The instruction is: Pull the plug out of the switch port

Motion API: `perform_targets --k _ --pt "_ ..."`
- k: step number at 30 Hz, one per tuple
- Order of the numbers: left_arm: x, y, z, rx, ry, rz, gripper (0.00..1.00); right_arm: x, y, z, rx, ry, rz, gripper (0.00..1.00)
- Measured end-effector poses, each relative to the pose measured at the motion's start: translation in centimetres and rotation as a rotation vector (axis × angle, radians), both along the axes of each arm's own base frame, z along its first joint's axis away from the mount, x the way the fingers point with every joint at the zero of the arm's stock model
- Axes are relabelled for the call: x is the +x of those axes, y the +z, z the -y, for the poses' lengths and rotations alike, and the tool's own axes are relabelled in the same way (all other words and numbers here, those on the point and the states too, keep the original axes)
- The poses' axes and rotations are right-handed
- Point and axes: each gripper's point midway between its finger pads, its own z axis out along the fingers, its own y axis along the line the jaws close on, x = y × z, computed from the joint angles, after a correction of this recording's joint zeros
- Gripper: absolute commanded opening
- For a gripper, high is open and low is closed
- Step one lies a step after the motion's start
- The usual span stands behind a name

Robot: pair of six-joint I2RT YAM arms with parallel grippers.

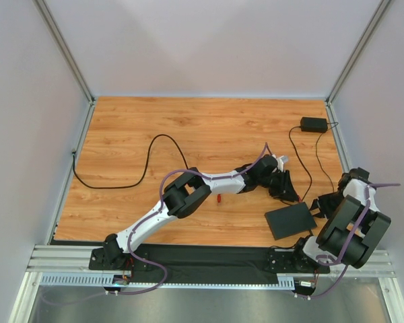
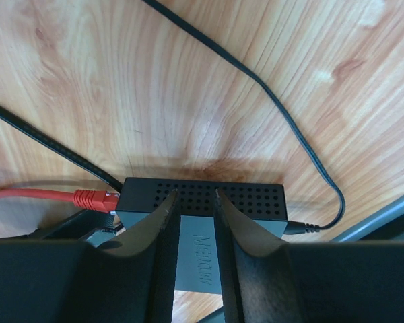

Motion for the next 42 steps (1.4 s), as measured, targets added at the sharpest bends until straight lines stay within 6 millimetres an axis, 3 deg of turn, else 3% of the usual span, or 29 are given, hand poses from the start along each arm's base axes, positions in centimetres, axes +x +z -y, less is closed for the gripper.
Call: perform_targets --k 12,30,38,42 --pt "-0.6 0.2 0.0 -0.027 0.000 -0.065 0.36 0.2 -1.0 -1.9 0.083 0.005 0.047 0.29" --pt "-0.9 0.3 -0.8 -0.025 0.020 -0.111 0.38 0.6 -0.8 -2.0 0.093 0.008 0.068 0.29" --pt "-1.0 0.5 -0.9 -0.014 0.013 -0.135 0.30 1.0 -0.3 -1.5 0.071 0.015 0.082 0.30" --pt "-0.9 0.2 -1.0 0.005 0.010 -0.117 0.34 1.2 0.0 -1.1 0.053 0.026 0.090 0.30"
